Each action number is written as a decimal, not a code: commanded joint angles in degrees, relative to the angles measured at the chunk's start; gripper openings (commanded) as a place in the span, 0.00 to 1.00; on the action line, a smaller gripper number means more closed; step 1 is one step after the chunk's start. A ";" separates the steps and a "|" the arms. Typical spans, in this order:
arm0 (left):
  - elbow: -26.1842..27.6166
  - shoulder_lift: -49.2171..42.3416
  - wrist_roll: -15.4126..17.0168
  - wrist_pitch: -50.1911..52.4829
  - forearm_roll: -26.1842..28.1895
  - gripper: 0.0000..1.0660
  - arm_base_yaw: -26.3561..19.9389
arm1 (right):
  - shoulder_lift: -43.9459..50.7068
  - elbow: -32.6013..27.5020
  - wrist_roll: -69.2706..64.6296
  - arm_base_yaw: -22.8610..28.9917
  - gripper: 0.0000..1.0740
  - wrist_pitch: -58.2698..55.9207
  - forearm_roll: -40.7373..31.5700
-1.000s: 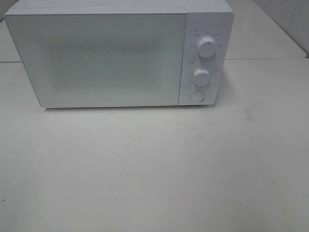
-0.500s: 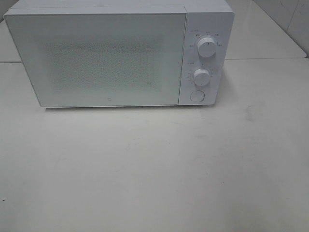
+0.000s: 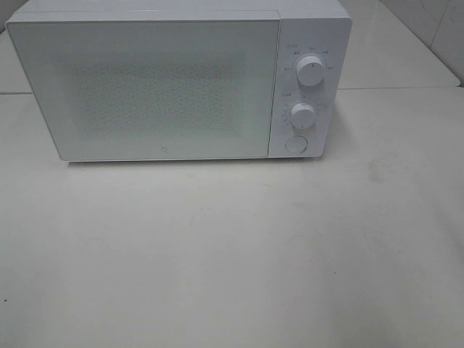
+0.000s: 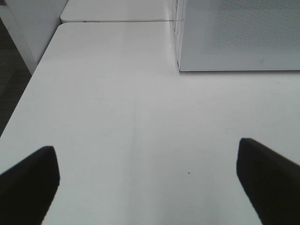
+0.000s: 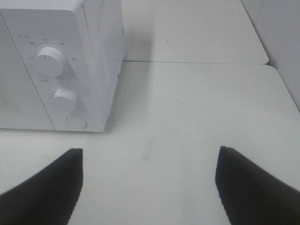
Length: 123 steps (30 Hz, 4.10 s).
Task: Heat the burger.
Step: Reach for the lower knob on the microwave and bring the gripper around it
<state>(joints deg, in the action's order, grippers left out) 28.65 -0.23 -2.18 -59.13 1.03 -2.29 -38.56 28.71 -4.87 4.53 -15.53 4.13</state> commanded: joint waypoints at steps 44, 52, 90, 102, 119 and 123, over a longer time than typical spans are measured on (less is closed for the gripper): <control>-0.17 -1.72 0.06 0.23 0.06 0.92 -0.06 | -34.78 -12.95 9.85 2.52 0.70 65.15 -12.83; -0.17 -1.72 0.06 0.23 0.06 0.92 -0.06 | -41.14 -13.75 19.08 14.50 0.70 72.71 -27.39; -0.17 -1.66 0.06 0.23 0.06 0.92 -0.06 | -59.01 -8.54 20.11 41.25 0.70 84.74 -48.30; -0.17 -1.66 0.06 0.23 0.06 0.92 -0.06 | -65.66 -1.78 20.11 38.90 0.70 87.38 -47.84; -0.17 -1.66 0.06 0.23 0.06 0.92 -0.06 | -74.77 9.57 20.05 31.86 0.70 85.71 -42.23; -0.17 -1.66 0.06 0.23 0.06 0.92 -0.06 | -77.01 12.55 20.05 30.83 0.70 84.97 -41.54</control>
<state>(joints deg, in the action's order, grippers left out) 28.65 -0.23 -2.18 -59.13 1.03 -2.29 -114.76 39.59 15.13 36.10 69.50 -38.67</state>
